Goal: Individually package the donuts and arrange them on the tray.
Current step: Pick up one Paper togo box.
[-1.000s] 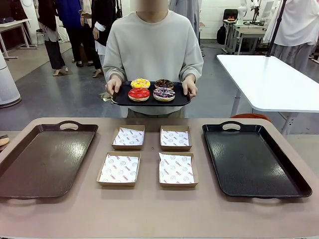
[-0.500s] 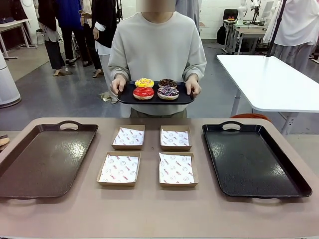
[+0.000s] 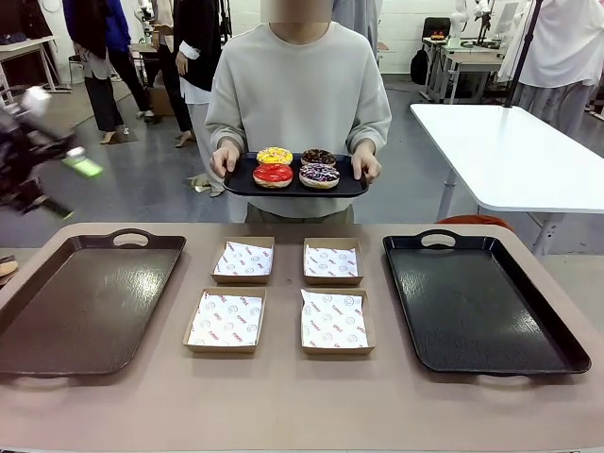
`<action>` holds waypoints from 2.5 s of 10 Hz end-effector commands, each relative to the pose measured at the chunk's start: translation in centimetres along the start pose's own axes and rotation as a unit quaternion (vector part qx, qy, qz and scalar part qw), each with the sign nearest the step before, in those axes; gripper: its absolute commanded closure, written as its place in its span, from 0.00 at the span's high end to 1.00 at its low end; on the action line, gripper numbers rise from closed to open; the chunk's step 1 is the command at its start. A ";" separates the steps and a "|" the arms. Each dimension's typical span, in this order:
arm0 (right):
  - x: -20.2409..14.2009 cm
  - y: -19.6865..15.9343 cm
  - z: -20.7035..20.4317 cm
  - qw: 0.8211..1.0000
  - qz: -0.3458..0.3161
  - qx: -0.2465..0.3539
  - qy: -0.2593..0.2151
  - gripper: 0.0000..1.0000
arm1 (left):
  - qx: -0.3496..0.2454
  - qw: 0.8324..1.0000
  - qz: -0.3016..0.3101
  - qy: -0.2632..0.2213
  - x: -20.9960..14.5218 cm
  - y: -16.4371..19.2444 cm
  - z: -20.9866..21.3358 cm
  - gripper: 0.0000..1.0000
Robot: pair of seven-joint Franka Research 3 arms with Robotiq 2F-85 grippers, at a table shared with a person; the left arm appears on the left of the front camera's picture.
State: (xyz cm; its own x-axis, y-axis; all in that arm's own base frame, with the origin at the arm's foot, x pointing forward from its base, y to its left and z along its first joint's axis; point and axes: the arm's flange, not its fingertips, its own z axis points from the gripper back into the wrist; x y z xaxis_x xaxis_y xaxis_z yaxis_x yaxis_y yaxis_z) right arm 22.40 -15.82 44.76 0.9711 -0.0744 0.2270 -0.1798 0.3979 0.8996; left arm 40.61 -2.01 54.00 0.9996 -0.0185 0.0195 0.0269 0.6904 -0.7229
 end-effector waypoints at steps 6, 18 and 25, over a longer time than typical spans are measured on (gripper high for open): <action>0.0 0.0 0.1 1.000 0.005 0.006 -0.003 1.00 | 0.286 0.957 0.044 -0.018 13.7 -4.8 -15.4 1.00; 0.0 0.0 0.1 1.000 0.005 0.006 -0.003 1.00 | 0.371 0.927 -0.054 -0.023 16.5 0.4 -28.5 1.00; 0.0 0.0 0.1 1.000 0.005 0.006 -0.003 1.00 | 0.357 0.932 -0.058 -0.008 16.4 0.6 -29.0 1.00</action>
State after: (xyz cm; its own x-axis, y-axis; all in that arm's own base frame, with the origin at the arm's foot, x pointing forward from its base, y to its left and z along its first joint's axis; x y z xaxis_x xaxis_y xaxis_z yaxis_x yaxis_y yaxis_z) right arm 22.33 -15.87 44.75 0.9715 -0.0762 0.2243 -0.1766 0.3980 0.9002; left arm 57.10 -22.90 33.79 0.9893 -0.1170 0.0874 0.1235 0.9897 -0.0725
